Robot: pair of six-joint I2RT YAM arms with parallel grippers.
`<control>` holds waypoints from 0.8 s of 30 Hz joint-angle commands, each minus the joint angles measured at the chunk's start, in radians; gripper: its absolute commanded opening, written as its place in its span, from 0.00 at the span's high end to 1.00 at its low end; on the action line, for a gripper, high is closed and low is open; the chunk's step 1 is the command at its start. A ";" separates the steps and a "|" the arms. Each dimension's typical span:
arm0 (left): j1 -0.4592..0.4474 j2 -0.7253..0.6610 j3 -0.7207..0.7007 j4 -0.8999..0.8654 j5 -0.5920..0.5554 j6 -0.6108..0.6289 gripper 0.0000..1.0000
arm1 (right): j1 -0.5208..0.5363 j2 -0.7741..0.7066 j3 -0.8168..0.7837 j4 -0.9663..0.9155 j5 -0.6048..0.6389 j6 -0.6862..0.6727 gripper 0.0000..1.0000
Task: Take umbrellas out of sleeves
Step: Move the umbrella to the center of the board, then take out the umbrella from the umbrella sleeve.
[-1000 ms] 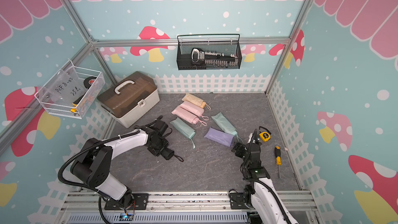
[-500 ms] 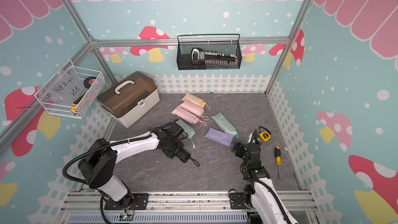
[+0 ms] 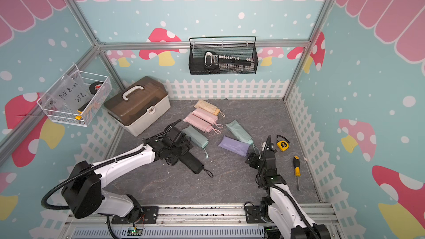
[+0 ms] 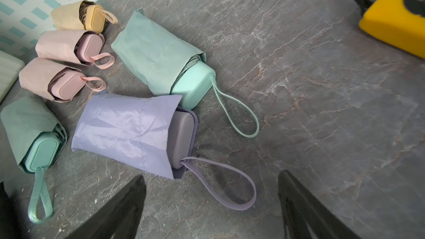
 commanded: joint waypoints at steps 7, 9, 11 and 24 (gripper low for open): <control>0.072 -0.096 -0.161 0.053 -0.083 0.302 0.10 | 0.193 0.144 0.110 0.065 -0.019 -0.120 0.29; 0.074 -0.114 -0.182 0.062 -0.095 0.312 0.11 | 0.228 0.190 0.118 0.095 -0.065 -0.141 0.36; 0.086 -0.136 -0.208 0.085 -0.090 0.315 0.11 | 0.269 0.258 0.143 0.108 -0.112 -0.160 0.41; 0.279 -0.271 -0.426 0.408 0.171 0.289 0.13 | 0.613 0.487 0.463 -0.207 -0.075 -0.224 0.57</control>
